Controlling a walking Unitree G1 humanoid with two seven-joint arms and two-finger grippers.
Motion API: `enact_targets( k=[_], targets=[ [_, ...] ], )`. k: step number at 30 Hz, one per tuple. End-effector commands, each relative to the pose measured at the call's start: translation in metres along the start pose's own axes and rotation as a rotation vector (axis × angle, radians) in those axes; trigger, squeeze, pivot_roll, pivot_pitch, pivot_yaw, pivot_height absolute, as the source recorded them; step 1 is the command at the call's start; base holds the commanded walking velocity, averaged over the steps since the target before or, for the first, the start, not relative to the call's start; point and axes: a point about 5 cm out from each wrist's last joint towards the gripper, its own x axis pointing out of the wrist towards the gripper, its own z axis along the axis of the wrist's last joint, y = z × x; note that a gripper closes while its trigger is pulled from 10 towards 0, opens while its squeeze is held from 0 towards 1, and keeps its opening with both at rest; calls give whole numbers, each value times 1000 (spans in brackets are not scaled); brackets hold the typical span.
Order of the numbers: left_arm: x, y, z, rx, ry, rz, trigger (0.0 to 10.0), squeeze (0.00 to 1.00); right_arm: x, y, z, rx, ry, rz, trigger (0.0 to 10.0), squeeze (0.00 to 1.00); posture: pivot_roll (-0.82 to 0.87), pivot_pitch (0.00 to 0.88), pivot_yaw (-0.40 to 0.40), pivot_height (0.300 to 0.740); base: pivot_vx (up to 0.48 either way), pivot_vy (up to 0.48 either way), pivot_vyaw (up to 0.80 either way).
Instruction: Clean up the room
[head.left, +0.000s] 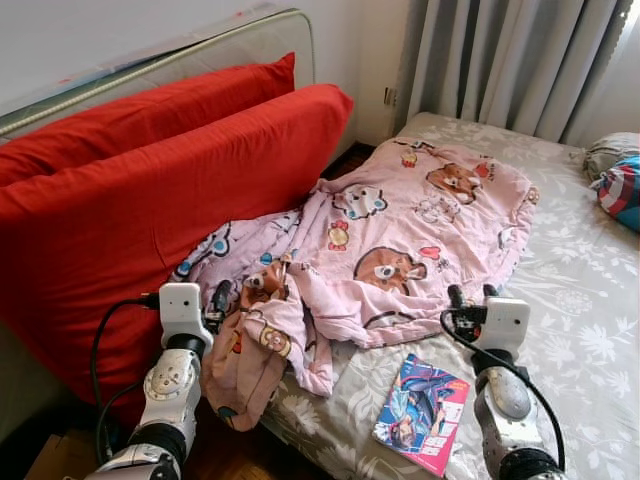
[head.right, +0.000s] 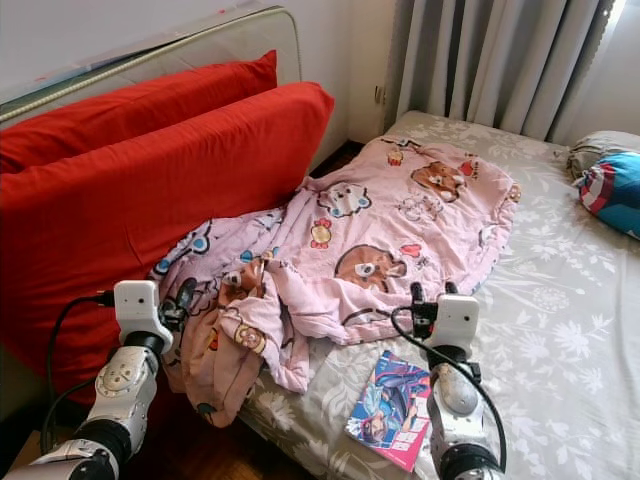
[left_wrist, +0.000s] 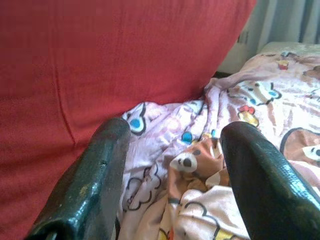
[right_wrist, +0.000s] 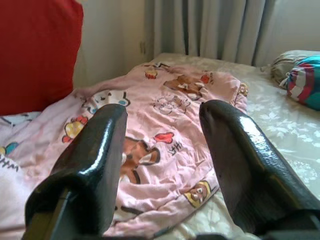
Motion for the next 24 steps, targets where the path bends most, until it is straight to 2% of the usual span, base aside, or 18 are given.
enact_targets(
  k=[1,6,13,17,20,24],
  targets=[
    [-2,-2,0,-4,-15,-18,10000,0,3,4,5,1,-24,12,10000,0,-75,0,73,740,0,0,0],
    [-10,-6,-2,7,-42,-40,10000,0,-6,4,2,-25,-46,32,10000,0,-70,0,67,740,0,0,0],
    [-24,-1,-8,27,-57,-30,10000,0,-25,5,-7,-42,-49,57,10000,0,-52,0,53,740,0,0,0],
    [-39,2,-7,27,-100,-24,10000,0,-43,1,-10,-29,-54,35,10000,0,-46,0,40,740,0,0,0],
    [-49,4,-5,27,-116,-23,10000,0,-50,0,-9,-23,-55,40,10000,0,-41,0,33,740,0,0,0],
    [-69,9,-8,26,-101,-25,10000,0,-64,-11,-11,-27,-27,3,10000,0,-31,0,23,740,0,0,0]
  ],
)
